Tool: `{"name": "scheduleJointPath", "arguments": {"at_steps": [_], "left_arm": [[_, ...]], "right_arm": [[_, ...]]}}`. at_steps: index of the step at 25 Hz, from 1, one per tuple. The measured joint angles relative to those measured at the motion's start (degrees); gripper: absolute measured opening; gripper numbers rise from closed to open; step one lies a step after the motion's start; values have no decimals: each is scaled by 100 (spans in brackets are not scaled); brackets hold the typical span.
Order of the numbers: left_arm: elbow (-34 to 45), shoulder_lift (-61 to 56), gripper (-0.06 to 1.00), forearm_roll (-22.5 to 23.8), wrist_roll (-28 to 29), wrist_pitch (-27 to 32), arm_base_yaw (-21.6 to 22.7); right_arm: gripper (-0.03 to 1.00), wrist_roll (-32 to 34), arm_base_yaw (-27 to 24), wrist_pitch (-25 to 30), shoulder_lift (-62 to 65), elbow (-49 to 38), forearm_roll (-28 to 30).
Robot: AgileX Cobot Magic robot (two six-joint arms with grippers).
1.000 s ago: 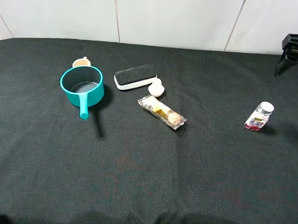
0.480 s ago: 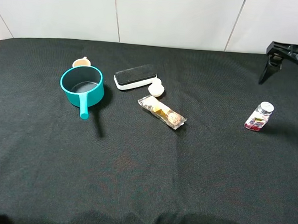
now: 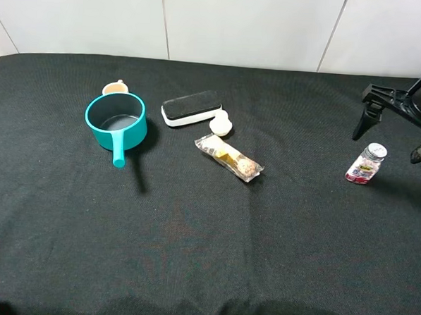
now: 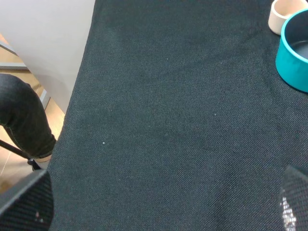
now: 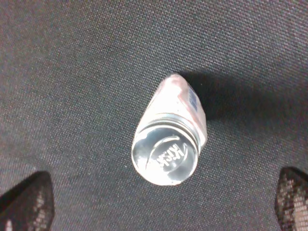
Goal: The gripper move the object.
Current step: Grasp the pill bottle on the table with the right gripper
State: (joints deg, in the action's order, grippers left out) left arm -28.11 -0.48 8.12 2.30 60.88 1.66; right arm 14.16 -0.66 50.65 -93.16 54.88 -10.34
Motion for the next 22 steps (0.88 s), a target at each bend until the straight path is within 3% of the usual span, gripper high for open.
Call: {"name": "scheduleJointPath", "arguments": {"at_steps": [22], "left_arm": [[0, 0, 99, 0, 0, 0, 0]], "right_arm": [[69, -40, 0, -382, -842, 0, 11]]}}
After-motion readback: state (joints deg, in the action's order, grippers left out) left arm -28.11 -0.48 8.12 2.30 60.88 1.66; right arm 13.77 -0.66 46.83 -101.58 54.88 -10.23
